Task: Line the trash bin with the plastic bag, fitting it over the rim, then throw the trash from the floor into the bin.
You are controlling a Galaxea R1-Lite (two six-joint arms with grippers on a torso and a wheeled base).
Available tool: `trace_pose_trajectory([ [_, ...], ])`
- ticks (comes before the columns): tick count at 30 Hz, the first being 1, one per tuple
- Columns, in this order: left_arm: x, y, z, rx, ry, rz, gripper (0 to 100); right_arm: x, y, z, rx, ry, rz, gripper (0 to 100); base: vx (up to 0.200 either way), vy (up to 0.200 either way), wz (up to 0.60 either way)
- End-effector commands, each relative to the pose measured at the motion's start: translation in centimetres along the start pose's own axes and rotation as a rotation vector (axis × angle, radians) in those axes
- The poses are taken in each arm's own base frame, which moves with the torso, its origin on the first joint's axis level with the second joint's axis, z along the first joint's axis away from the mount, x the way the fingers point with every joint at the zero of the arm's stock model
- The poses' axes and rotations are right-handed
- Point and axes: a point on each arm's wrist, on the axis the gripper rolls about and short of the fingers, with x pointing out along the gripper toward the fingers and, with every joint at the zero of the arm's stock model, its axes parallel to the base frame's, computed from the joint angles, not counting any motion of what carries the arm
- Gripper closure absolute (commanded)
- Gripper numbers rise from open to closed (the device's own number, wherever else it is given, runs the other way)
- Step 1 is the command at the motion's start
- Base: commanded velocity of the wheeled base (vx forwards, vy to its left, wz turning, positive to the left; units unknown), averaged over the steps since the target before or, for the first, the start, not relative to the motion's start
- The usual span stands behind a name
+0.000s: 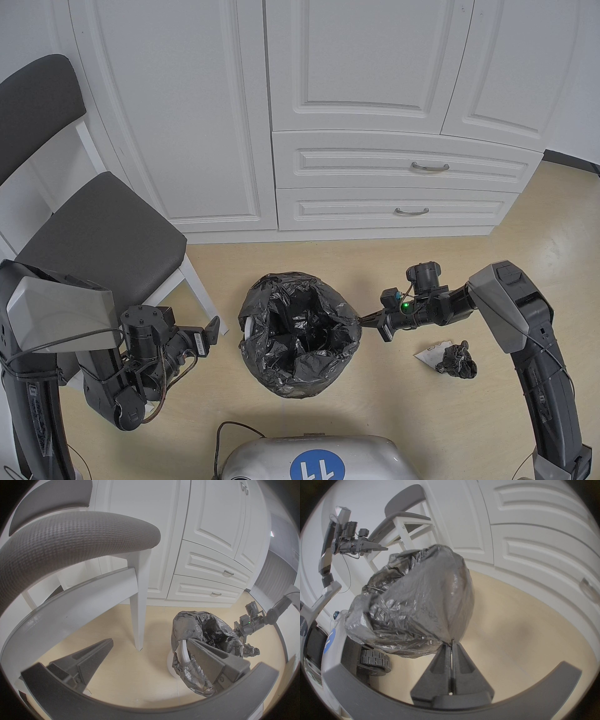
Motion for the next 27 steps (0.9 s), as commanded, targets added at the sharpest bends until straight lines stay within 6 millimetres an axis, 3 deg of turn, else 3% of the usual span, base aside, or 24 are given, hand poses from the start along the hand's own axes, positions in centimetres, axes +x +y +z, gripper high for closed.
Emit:
trace_pose_trajectory([
  [1,0.0,0.1,0.0,-0.002,-0.002,0.004,0,2.1,0.0,-2.6,0.055,0.03,0.032,100,0.0,0.0,0.0],
  [12,-0.1,-0.2,0.2,0.0,-0.008,-0.006,0,2.2,0.0,-2.8,0.122,0.081,0.072,100,0.0,0.0,0.0],
  [17,-0.7,-0.3,0.8,-0.003,-0.023,-0.001,0,1.3,0.1,-2.7,0.135,0.027,0.144,100,0.0,0.0,0.0],
  [18,-0.9,-0.3,0.7,0.0,-0.02,0.0,0,0.6,0.0,-2.5,0.14,0.024,0.143,0,0.0,0.0,0.0],
  [24,-1.3,-0.9,-0.1,0.017,0.014,-0.017,0,-3.7,-0.8,-2.6,0.177,-0.003,0.064,0,0.0,0.0,0.0],
  [27,-1.4,-1.5,-0.3,0.027,0.019,-0.04,0,-5.9,-0.2,-3.1,0.23,-0.009,0.023,0,0.0,0.0,0.0],
])
